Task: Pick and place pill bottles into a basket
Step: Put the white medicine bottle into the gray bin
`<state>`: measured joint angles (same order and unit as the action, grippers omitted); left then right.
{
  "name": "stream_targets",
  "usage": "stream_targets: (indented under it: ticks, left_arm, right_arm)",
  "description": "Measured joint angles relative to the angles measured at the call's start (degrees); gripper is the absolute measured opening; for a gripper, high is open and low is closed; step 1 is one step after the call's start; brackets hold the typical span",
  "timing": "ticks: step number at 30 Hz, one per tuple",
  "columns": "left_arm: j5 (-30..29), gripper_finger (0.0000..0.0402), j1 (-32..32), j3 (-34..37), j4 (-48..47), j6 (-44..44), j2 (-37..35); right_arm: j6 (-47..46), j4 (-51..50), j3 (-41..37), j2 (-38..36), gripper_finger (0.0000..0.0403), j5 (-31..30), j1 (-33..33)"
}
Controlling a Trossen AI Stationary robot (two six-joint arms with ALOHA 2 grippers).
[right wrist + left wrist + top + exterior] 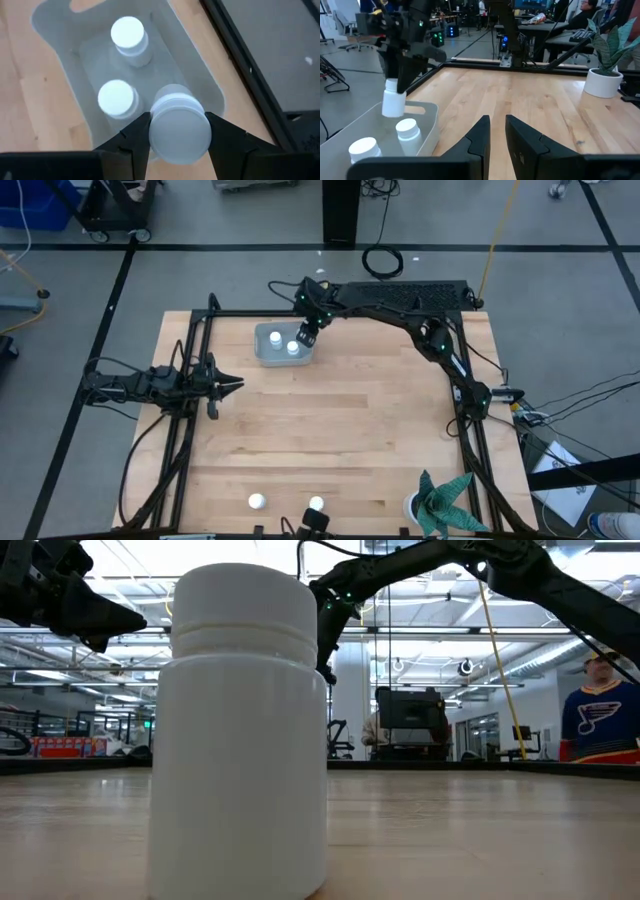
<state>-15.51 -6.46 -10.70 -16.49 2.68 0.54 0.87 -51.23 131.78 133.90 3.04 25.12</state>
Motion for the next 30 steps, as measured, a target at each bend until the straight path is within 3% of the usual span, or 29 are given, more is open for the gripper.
stream_targets:
  ticks: [30]
  left_arm:
    - [0.02,0.0067,0.0,0.0,-0.02,0.13,0.33]
  right_arm:
    - [4.81,2.09,-0.28,5.88,0.0169,1.75,-1.35]
